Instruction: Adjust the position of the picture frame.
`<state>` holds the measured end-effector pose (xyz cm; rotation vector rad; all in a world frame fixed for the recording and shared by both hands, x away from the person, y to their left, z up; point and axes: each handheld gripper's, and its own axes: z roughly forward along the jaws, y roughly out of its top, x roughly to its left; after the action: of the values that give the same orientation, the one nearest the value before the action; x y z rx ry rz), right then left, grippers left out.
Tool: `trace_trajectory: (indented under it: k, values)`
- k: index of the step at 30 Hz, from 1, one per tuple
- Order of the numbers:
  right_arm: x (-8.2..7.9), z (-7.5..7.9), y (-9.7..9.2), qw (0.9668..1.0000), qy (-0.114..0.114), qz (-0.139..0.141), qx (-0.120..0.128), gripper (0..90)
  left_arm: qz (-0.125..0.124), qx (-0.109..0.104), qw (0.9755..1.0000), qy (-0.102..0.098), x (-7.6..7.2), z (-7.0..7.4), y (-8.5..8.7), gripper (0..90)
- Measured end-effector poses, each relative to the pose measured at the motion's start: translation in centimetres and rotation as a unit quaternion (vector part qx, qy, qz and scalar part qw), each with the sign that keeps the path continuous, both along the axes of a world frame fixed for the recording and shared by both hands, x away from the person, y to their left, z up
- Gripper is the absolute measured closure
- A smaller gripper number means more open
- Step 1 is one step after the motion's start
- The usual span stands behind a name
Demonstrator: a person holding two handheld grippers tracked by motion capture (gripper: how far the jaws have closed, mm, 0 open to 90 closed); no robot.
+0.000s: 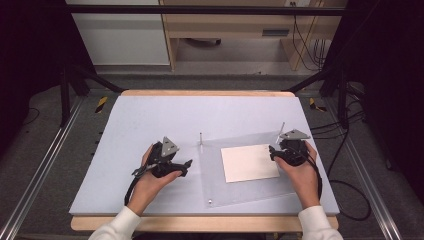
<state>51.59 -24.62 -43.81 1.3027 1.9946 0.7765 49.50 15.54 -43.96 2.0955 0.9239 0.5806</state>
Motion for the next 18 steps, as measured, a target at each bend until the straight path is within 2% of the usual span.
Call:
trace_trajectory:
  k: [2, 3, 4, 8, 9, 12, 13, 15, 17, 18]
  values:
    - [0.4, 0.1, -0.3, 1.0000, 0.005, 0.001, -0.003, 37.7, 0.003, -0.017, 0.9998, 0.006, 0.9, 0.3, -0.2, 18.6]
    - [1.4, 0.4, -1.1, 0.9997, 0.023, 0.003, -0.002, 40.5, 0.004, -0.016, 0.9999, 0.005, 1.4, 0.3, -0.5, 21.8]
    - [2.0, 0.5, -1.5, 0.9996, 0.026, 0.001, -0.009, 43.4, -0.002, -0.001, 1.0000, 0.002, 2.3, 0.3, -1.1, 23.4]
    - [3.4, 0.7, -2.9, 0.9988, 0.042, 0.009, -0.022, 50.0, -0.009, 0.001, 0.9999, 0.010, 3.5, -0.1, -2.3, 26.4]
    - [4.1, 0.6, -3.7, 0.9982, 0.054, 0.021, -0.015, 53.1, -0.009, -0.002, 0.9999, 0.015, 3.8, -0.3, -2.6, 26.9]
    - [4.7, 0.4, -4.2, 0.9980, 0.058, 0.022, -0.012, 53.4, -0.005, -0.006, 0.9999, 0.014, 4.5, -1.0, -3.4, 27.7]
    - [5.0, 0.3, -4.4, 0.9981, 0.058, 0.019, -0.007, 54.2, -0.003, 0.000, 0.9999, 0.014, 4.7, -1.2, -3.7, 27.7]
    - [6.3, 0.0, -4.7, 0.9983, 0.054, 0.020, 0.010, 56.2, 0.012, 0.000, 0.9999, 0.007, 5.3, -1.8, -3.9, 29.7]
    - [7.1, -0.3, -4.8, 0.9981, 0.045, 0.019, 0.036, 58.0, 0.018, -0.011, 0.9997, 0.011, 5.6, -1.9, -3.8, 33.0]
    - [7.4, -0.6, -4.8, 0.9978, 0.050, 0.015, 0.042, 58.1, 0.017, -0.016, 0.9996, 0.015, 5.8, -2.0, -3.8, 35.1]
